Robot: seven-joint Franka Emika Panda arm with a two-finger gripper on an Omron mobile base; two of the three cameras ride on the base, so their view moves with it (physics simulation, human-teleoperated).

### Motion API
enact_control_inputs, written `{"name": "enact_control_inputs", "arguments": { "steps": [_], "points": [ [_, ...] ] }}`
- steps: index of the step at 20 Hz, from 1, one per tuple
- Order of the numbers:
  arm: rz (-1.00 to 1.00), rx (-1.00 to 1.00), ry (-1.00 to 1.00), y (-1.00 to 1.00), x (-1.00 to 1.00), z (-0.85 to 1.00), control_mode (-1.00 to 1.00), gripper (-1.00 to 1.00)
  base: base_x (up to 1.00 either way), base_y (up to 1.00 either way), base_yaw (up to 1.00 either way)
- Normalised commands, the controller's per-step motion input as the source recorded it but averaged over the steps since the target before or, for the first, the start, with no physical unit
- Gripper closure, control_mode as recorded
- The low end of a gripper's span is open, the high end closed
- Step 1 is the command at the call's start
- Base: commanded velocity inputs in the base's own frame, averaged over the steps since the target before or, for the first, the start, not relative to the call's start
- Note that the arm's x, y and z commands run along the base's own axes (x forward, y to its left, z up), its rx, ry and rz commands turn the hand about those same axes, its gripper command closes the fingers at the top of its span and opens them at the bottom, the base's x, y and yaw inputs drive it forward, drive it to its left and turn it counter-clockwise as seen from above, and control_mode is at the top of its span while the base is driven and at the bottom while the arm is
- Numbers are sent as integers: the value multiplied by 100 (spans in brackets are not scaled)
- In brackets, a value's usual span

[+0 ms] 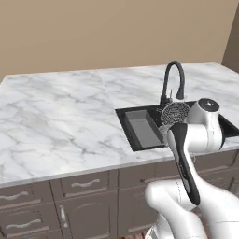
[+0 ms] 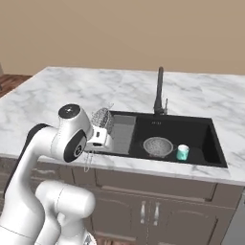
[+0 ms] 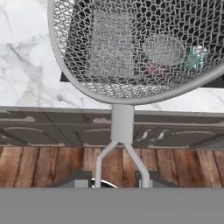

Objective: Pick the strainer and colander and place them in the sink. Then turn on the water.

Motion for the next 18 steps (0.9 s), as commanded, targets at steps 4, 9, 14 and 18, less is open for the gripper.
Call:
{"name": "enact_control_inputs", "arguments": {
  "steps": [4, 9, 14, 18],
  "points": [
    [0, 0, 0, 0, 0, 0, 100, 100, -10, -99, 0],
    [0, 0, 0, 0, 0, 0, 100, 100, -6, -100, 0],
    [0, 0, 0, 0, 0, 0, 100, 100, -1, -76, 3],
    [0, 0, 0, 0, 0, 0, 100, 100, 7, -59, 9]
  ]
}}
